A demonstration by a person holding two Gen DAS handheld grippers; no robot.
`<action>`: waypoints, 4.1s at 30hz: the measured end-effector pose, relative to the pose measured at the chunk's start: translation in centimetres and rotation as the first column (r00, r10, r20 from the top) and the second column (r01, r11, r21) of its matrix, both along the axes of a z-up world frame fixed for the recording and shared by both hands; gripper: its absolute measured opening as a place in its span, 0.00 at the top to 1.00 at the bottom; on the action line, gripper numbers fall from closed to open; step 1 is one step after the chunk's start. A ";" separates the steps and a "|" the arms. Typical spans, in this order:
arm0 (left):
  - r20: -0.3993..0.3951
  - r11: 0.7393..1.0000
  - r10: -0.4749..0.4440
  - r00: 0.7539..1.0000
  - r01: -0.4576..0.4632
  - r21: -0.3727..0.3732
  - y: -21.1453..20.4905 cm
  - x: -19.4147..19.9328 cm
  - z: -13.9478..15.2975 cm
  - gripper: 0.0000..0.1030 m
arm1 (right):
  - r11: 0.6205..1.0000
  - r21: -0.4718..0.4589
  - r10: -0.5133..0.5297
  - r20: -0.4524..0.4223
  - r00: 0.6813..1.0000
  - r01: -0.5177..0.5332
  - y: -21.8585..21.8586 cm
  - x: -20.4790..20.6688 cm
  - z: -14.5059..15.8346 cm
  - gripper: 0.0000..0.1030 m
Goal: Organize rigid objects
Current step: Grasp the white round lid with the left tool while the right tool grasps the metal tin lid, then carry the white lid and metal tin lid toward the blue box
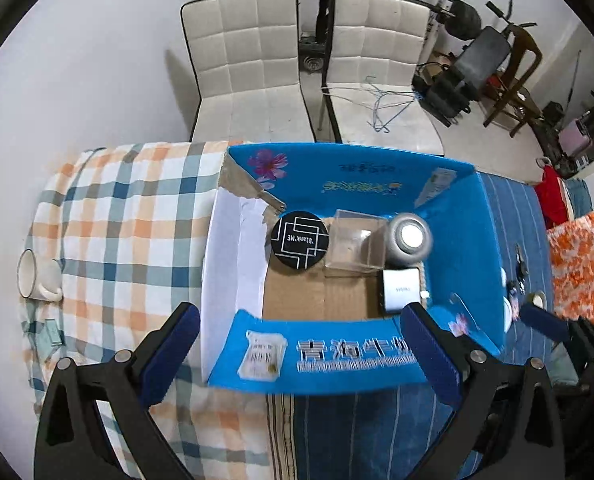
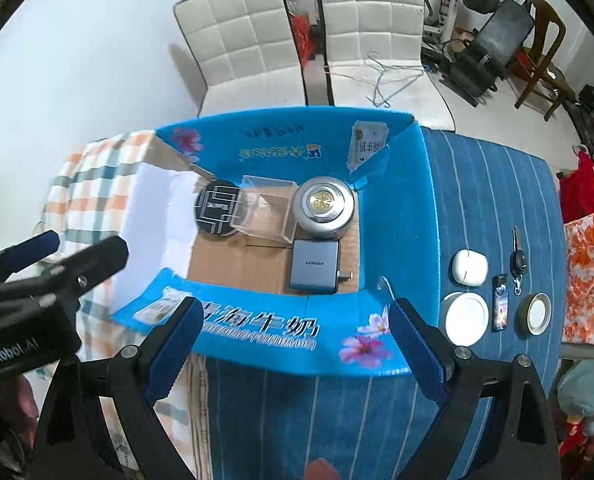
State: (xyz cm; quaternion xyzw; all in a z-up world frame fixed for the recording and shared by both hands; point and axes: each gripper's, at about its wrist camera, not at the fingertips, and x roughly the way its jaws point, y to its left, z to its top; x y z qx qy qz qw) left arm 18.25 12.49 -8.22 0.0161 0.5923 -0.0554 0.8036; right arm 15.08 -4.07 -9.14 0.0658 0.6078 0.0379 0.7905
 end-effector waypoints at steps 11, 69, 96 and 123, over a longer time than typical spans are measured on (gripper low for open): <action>0.115 1.000 -0.024 0.993 0.024 0.001 -2.3 -3.6 5.8 0.00 | 0.997 0.068 0.022 0.067 0.998 -0.027 -2.4 -4.0 5.2 0.07; -0.189 0.990 -0.111 0.976 0.125 0.063 -34.3 -5.5 -20.3 0.37 | 0.944 -0.136 -0.325 -0.226 0.918 0.301 -36.2 -3.5 -18.5 0.34; 0.141 0.979 -0.162 0.977 0.176 -0.100 -24.0 -5.8 -0.1 0.36 | 0.981 -0.043 -0.185 0.084 0.979 0.189 -25.8 -8.6 0.5 0.35; -0.124 0.975 0.085 0.989 -0.108 -0.193 0.4 1.3 -9.0 0.36 | 0.994 0.033 0.101 -0.015 0.995 -0.101 2.1 1.4 -8.0 0.35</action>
